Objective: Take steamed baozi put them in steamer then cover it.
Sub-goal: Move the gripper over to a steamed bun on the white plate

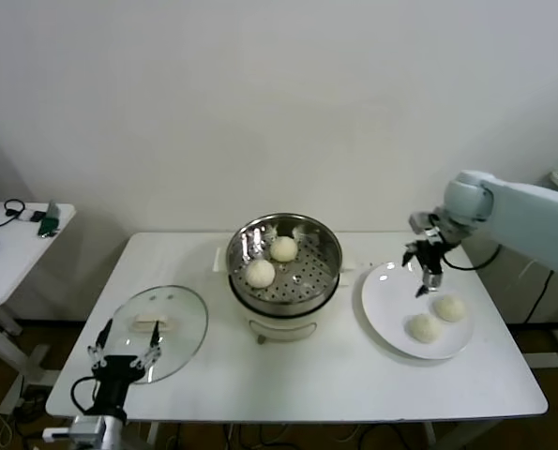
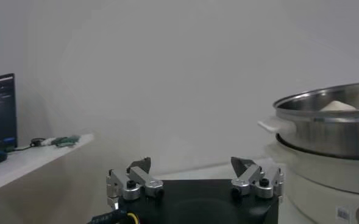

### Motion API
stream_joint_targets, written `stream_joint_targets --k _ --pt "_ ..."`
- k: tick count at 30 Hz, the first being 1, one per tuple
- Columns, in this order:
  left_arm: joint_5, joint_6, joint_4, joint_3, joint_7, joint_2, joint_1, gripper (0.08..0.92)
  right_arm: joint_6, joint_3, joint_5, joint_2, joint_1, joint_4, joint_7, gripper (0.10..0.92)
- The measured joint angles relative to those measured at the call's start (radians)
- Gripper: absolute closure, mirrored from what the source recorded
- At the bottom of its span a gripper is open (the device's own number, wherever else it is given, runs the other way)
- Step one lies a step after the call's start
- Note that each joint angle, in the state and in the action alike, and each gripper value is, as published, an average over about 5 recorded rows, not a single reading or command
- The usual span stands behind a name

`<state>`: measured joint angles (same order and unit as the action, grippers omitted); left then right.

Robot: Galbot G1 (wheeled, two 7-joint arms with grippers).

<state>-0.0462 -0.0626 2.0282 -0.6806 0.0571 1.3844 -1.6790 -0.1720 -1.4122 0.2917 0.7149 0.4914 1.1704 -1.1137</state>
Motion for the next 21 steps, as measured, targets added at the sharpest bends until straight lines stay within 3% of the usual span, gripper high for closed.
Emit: stream_joint_targets --k 21 --pt "0.033 0.002 -0.012 0.003 0.002 0.021 -0.008 0.177 0.011 0.155 -0.154 0.015 -0.261 -0.094 0.025 0.203"
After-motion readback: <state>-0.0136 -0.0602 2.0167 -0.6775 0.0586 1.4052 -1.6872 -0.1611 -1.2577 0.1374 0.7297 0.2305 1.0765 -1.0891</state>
